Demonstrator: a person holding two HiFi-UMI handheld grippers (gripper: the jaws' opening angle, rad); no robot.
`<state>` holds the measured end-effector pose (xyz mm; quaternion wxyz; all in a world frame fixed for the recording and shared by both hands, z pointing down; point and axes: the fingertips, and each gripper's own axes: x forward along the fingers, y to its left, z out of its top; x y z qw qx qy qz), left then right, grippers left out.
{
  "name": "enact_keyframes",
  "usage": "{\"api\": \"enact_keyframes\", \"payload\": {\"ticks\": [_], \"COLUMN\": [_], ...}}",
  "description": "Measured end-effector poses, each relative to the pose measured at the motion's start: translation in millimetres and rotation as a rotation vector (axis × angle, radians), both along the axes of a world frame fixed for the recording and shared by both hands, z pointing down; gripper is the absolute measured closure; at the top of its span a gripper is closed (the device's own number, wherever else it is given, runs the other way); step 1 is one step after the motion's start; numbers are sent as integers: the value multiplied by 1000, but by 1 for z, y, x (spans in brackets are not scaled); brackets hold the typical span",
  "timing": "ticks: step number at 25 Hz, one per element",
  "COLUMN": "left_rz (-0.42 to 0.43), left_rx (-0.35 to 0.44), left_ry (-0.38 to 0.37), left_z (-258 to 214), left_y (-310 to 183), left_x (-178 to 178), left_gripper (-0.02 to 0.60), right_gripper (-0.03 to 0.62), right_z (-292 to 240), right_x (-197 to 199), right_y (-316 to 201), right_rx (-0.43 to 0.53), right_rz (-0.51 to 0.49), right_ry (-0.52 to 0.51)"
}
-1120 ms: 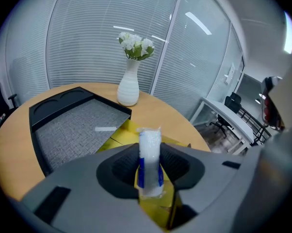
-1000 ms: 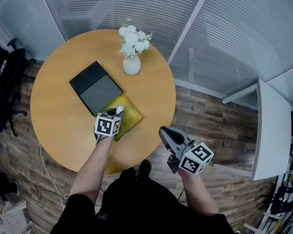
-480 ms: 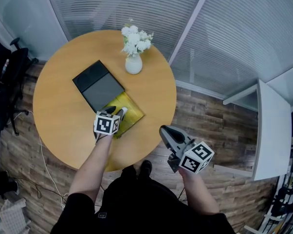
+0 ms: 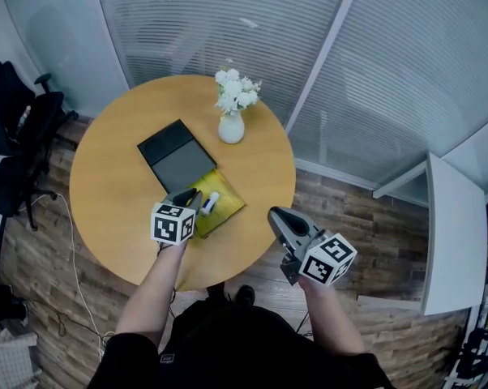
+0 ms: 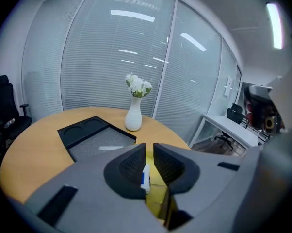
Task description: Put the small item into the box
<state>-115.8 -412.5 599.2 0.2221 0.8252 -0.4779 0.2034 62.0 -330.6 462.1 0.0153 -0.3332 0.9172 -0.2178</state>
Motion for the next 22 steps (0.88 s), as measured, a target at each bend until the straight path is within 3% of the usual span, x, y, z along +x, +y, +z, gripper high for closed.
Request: {"api": "enact_keyframes", "payload": {"ticks": [15, 22], "left_rz": [53, 59], "left_rx": [196, 294], "left_ry": [33, 43], "left_z": [-110, -156], "left_y": [26, 34], "left_x": [16, 20], "left_gripper": [543, 543], "right_gripper": [557, 557], "right_z": [-46, -83], "right_x": [17, 21], "right_y": [-11, -10], "right_rx": [108, 233], "right_rz": [11, 27], "right_ry": [12, 8]}}
